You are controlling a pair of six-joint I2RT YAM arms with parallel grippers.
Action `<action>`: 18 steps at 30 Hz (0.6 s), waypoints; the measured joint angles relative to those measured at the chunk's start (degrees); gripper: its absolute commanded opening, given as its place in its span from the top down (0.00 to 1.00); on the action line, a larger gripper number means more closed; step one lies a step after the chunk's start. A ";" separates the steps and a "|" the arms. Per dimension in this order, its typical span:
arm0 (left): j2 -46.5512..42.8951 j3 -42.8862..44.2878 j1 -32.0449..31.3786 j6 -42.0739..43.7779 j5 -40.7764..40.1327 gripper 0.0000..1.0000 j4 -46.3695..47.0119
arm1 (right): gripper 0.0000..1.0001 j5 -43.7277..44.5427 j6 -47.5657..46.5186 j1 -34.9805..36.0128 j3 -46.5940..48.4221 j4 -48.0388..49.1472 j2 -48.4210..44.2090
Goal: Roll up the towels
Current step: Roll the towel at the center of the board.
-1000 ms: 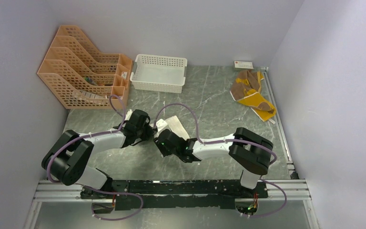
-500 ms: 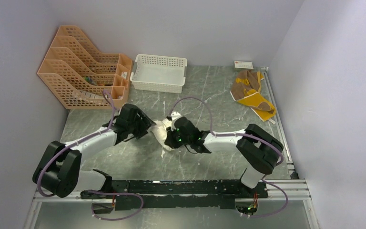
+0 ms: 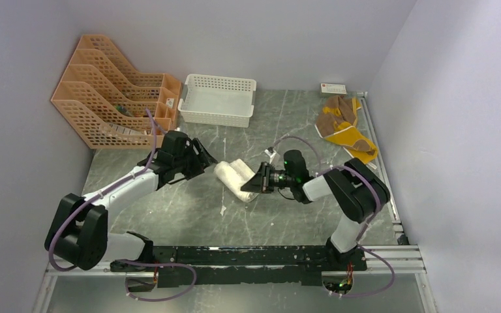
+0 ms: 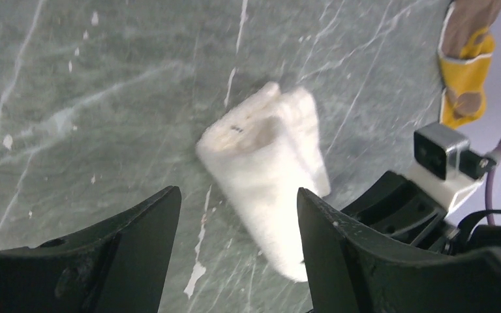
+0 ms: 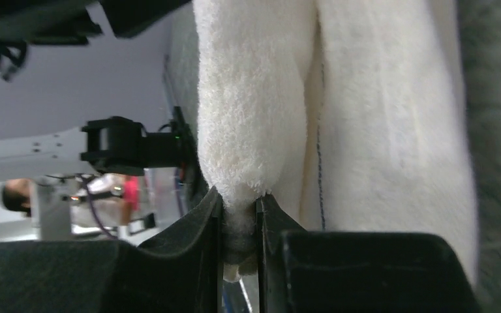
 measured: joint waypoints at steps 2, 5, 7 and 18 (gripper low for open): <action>0.22 -1.64 -0.50 -0.02 0.76 0.24 0.37 | 0.92 -2.58 7.41 -2.32 -3.19 9.35 2.89; 1.38 -3.45 -2.32 -0.59 1.31 0.24 1.77 | 0.93 -4.96 18.60 -4.42 -6.75 24.70 9.97; 2.89 -4.02 -4.42 -1.79 1.38 0.24 3.39 | 0.93 -5.51 24.68 -4.87 -8.07 32.81 14.88; 13.31 -3.80 -11.67 -9.16 1.40 0.42 14.67 | 0.85 -5.60 23.67 -4.87 -8.26 31.12 12.96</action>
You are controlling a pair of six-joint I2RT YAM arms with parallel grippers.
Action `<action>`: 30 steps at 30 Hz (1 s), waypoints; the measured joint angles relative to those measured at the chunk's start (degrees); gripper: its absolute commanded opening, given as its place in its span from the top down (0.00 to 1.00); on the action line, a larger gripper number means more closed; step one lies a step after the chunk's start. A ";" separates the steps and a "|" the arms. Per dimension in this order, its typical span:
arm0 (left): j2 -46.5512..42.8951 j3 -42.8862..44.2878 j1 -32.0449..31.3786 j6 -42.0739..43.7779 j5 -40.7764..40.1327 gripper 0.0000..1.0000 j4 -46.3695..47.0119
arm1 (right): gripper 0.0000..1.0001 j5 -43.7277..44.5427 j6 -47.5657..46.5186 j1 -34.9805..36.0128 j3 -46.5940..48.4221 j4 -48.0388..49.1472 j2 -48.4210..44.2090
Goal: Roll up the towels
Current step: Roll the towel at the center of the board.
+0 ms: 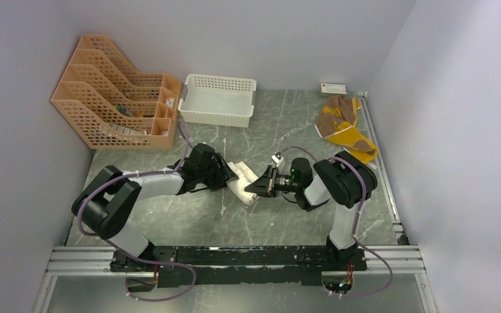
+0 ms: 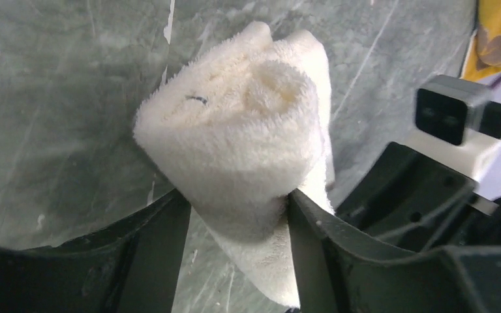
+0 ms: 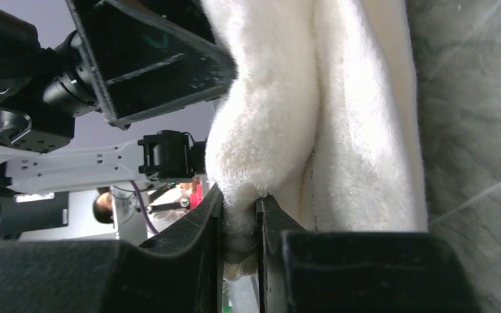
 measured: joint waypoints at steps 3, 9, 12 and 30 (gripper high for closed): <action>3.45 1.27 -0.17 -0.81 -0.09 0.62 1.07 | 0.58 0.39 -5.20 0.00 1.81 -8.28 -3.58; 5.42 3.26 -0.39 -1.05 -0.37 0.71 0.09 | 0.31 8.87 -25.55 1.46 10.80 -41.18 -14.86; 5.64 4.26 -0.48 -0.76 -0.72 0.71 -1.51 | 0.28 21.35 -39.26 5.11 18.82 -58.49 -22.82; 7.34 6.36 0.13 0.09 0.72 0.71 -3.30 | 0.06 56.46 -76.35 30.71 24.59 -85.59 -37.68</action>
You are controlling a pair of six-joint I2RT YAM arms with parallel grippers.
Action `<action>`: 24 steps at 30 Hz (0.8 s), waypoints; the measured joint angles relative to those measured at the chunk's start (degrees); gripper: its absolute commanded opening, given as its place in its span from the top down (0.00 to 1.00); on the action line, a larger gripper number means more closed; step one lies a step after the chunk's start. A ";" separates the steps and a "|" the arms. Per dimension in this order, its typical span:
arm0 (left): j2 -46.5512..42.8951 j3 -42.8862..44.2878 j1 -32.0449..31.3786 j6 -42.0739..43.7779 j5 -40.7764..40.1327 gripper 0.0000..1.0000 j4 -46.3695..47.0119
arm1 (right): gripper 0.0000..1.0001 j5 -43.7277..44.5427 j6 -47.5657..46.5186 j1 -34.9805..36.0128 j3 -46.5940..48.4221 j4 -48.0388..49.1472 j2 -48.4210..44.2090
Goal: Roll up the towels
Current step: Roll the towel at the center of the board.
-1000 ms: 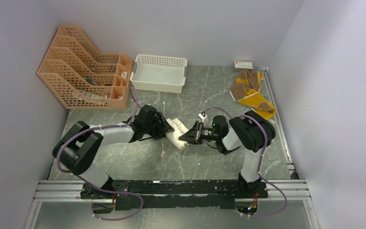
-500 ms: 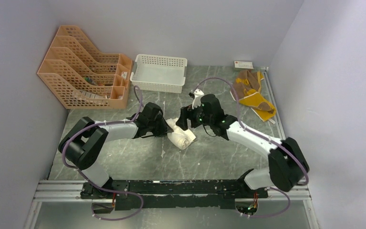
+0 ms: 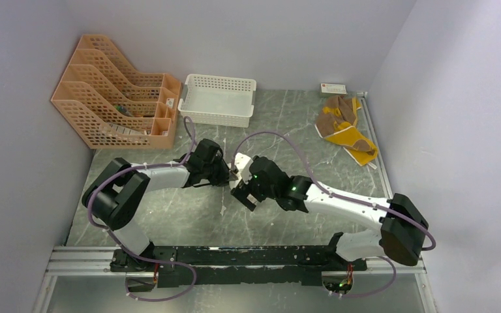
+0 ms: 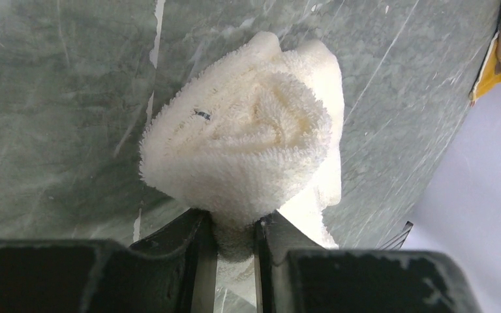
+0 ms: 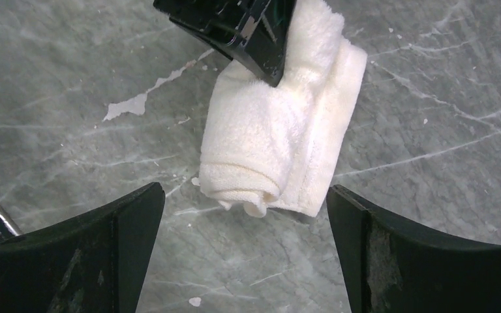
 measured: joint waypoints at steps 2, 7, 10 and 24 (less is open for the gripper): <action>0.17 0.00 0.24 -0.02 0.35 0.71 0.24 | 0.07 0.68 -0.90 0.76 0.00 -0.07 1.20; 0.28 -0.11 0.68 0.00 1.22 0.71 0.55 | 0.09 1.05 -1.14 1.84 0.00 0.07 5.99; 0.28 -0.26 0.98 0.00 1.46 0.71 0.72 | 0.18 1.16 -1.05 2.05 0.00 0.22 9.11; 0.24 -0.96 2.10 0.42 3.10 0.57 1.55 | 0.91 1.40 2.10 2.03 2.82 1.29 17.46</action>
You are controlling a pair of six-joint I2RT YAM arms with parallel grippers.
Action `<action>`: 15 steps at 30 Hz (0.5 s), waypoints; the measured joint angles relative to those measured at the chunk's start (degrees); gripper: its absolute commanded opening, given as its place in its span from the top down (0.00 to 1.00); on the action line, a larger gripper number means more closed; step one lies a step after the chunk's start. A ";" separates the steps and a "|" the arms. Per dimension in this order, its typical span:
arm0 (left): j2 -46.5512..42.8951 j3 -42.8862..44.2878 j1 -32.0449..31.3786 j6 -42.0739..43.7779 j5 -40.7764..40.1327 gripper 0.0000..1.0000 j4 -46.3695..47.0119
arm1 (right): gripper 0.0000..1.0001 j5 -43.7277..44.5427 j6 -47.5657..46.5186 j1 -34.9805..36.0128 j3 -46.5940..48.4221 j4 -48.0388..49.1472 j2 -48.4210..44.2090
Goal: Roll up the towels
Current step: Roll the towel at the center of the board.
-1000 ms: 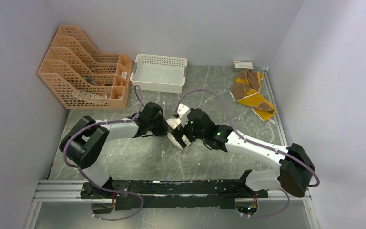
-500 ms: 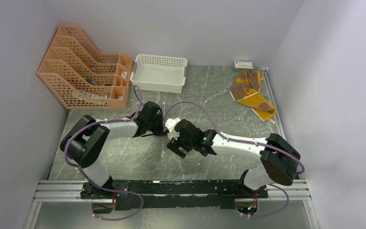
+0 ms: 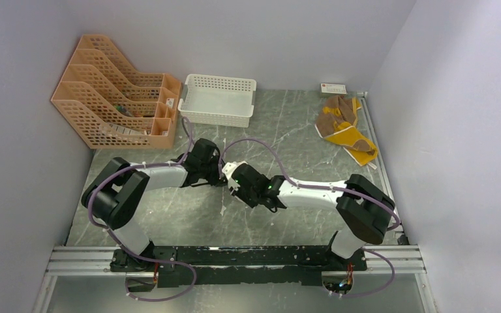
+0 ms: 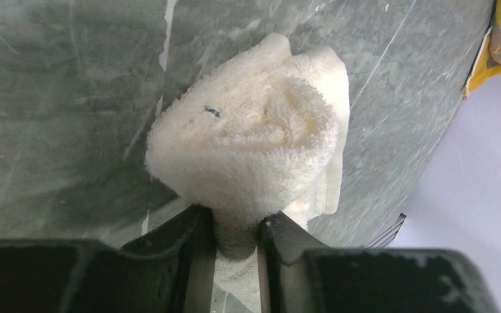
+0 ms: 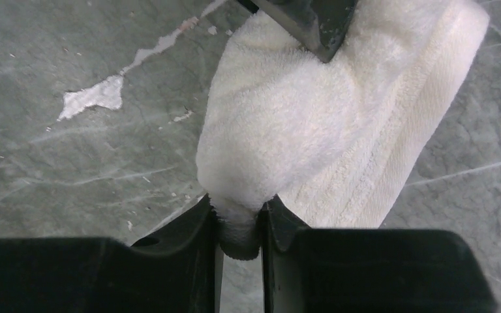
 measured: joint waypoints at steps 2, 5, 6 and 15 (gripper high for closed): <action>-0.28 0.07 0.50 0.59 0.20 0.41 -0.68 | 0.93 -0.87 1.09 -0.50 -0.09 0.68 0.00; -1.51 1.05 2.05 2.08 -0.28 0.15 -4.63 | 0.96 -5.99 4.46 -3.04 -1.44 4.17 -0.28; -2.03 1.53 2.56 2.62 -0.72 0.12 -5.86 | 0.98 -7.58 5.40 -4.09 -1.97 5.25 -0.48; -9.77 8.20 5.73 6.95 -4.57 0.12 -13.92 | 0.94 -27.65 21.07 -17.27 -12.74 20.72 -3.15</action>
